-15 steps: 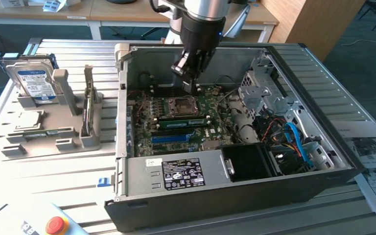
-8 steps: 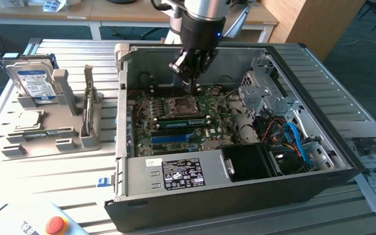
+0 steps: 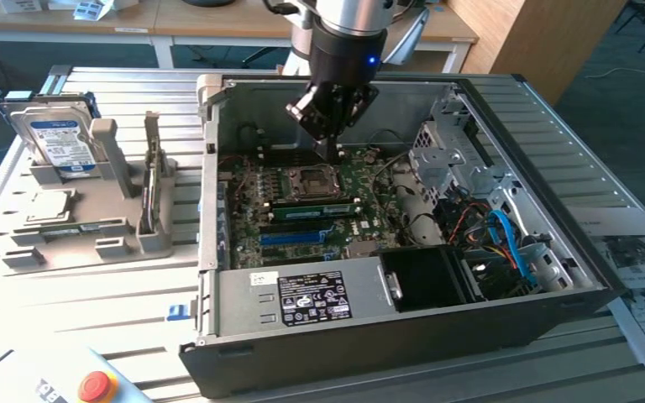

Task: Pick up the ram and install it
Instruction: 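Press down the ram until it locks into place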

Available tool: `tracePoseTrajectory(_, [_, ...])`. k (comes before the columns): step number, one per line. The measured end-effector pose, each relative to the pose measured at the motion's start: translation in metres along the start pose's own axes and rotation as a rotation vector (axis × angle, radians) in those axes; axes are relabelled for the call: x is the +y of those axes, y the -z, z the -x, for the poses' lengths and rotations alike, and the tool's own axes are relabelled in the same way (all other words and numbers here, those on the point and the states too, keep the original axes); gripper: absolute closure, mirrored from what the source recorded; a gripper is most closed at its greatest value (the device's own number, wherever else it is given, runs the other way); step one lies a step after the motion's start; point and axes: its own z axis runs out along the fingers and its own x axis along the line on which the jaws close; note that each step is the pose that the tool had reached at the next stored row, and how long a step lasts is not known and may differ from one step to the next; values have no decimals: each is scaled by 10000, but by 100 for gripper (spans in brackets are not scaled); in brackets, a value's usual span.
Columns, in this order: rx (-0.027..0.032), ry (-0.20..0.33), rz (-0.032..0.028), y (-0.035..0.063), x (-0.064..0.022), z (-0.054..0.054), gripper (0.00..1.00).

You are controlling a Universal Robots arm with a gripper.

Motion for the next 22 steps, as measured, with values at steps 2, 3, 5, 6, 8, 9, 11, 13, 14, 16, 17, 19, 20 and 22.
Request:
tracePoseTrajectory(2, [-9, -360, 8, 0, 0, 0, 90])
tracePoseTrajectory(3, [-14, -539, 13, 0, 0, 0, 90])
tracePoseTrajectory(5, [-24, -910, 21, 0, 0, 0, 90])
tracePoseTrajectory(6, [-29, -1090, 25, 0, 0, 0, 90])
tracePoseTrajectory(8, [-37, -1448, 33, 0, 0, 0, 90])
tracePoseTrajectory(9, [-43, -1628, 36, 0, 0, 0, 90])
tracePoseTrajectory(11, [-52, -1999, 43, 0, 0, 0, 90])
tracePoseTrajectory(13, [-62, -2352, 49, 0, 0, 0, 90])
tracePoseTrajectory(14, [-66, -2528, 50, 0, 0, 0, 90])
tracePoseTrajectory(16, [-74, -2894, 51, 0, 0, 0, 90])
tracePoseTrajectory(17, [-79, -3063, 52, 0, 0, 0, 90])
tracePoseTrajectory(19, [-89, -3400, 51, 0, 0, 0, 90])
tracePoseTrajectory(20, [-94, -3569, 50, 0, 0, 0, 90])
tracePoseTrajectory(22, [-105, -3902, 50, 0, 0, 0, 90])
